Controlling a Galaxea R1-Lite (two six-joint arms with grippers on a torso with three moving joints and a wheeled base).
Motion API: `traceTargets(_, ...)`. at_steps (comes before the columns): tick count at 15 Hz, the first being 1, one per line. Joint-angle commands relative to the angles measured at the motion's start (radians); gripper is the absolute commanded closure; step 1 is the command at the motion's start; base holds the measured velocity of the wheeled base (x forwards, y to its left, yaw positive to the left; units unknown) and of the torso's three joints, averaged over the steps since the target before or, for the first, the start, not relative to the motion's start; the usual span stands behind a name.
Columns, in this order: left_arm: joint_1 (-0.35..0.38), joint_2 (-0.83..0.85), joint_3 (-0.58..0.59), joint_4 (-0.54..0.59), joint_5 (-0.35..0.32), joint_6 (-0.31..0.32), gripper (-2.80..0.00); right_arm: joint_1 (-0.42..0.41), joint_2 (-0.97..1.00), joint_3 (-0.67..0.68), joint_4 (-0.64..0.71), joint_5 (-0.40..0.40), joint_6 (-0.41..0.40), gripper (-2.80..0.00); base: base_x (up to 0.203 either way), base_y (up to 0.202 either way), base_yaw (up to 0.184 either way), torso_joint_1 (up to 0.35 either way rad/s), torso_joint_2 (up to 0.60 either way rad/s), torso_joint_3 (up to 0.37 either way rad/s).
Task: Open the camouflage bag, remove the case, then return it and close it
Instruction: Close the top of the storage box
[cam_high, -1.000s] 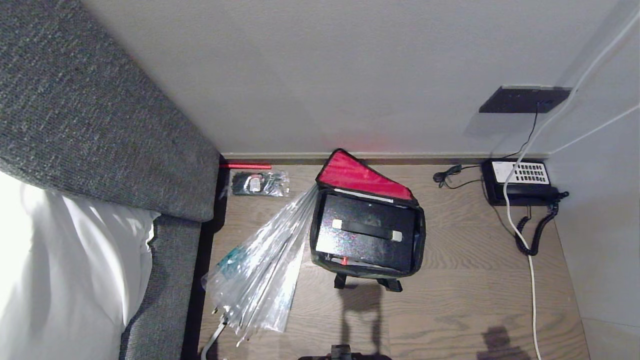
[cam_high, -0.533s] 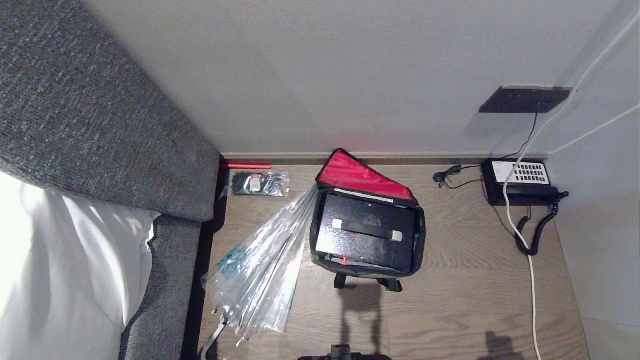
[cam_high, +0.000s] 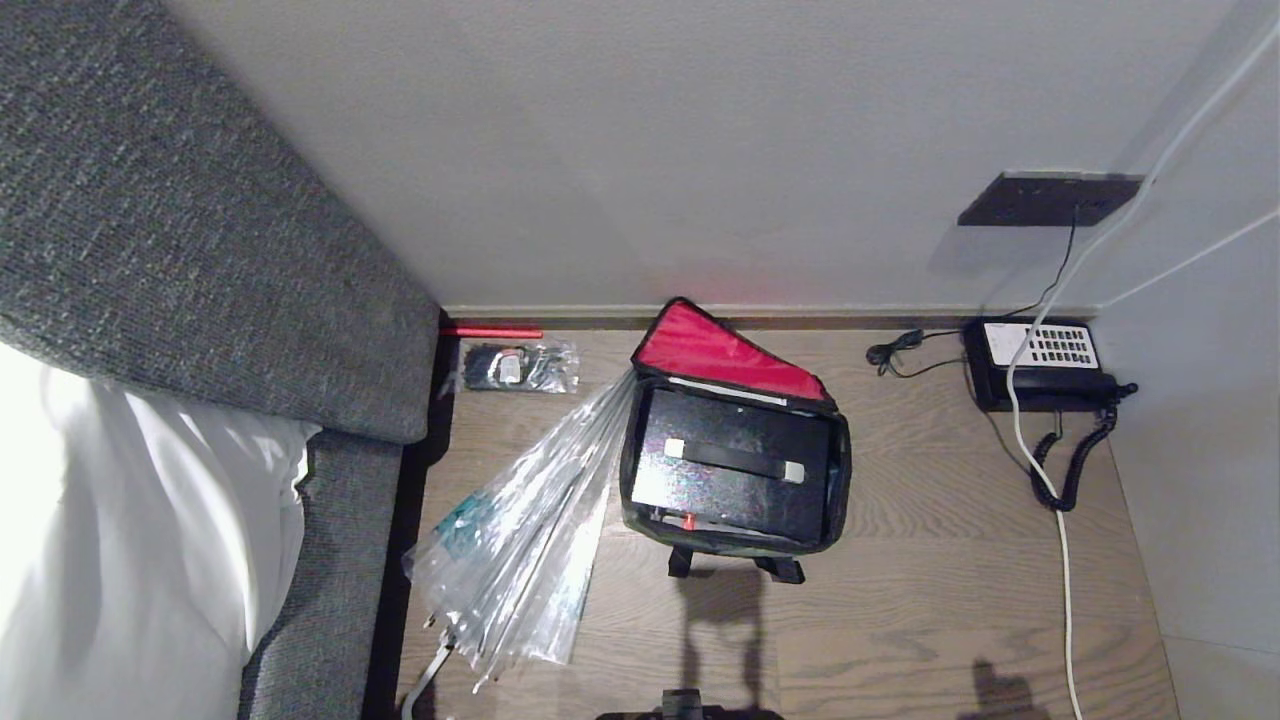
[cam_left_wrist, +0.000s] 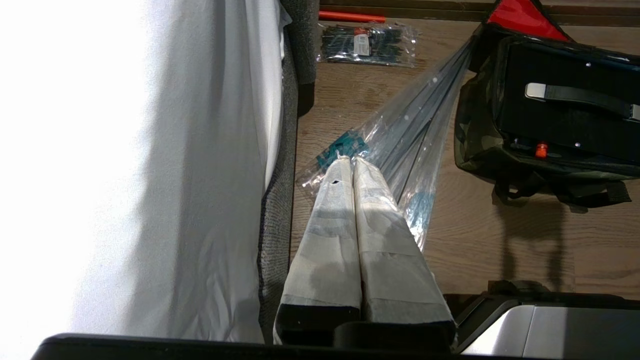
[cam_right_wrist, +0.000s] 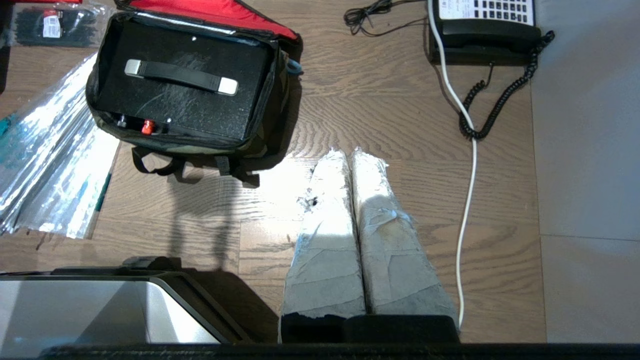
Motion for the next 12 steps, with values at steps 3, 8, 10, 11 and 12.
traceTargets(3, 0.000, 0.000, 0.000, 0.000, 0.000, 0.000, 0.00, 0.000, -0.027, -0.001, 0.004, 0.000, 0.001, 0.00, 0.000, 0.000, 0.000, 0.000, 0.00, 0.000)
traceTargets(8, 0.001, 0.000, 0.000, 0.000, 0.000, 0.000, 0.00, 0.000, -0.027, -0.001, 0.004, 0.000, 0.001, 0.00, 0.000, 0.000, 0.000, 0.000, 0.00, 0.000)
traceTargets(10, 0.000, 0.000, 0.000, 0.000, 0.000, 0.000, 0.00, 0.000, -0.027, -0.001, 0.003, 0.001, 0.001, 0.00, 0.000, 0.000, 0.000, 0.000, 0.00, 0.000)
traceTargets(11, 0.000, 0.000, 0.000, 0.000, 0.000, 0.000, 0.00, 0.000, -0.027, -0.001, 0.004, 0.001, 0.001, 0.00, 0.000, 0.000, 0.000, 0.000, 0.00, 0.000)
traceTargets(12, 0.001, 0.000, 0.000, 0.002, 0.000, -0.005, 0.00, 0.000, -0.027, -0.001, 0.004, 0.000, 0.001, 0.00, 0.000, 0.000, 0.000, 0.000, 0.00, 0.000)
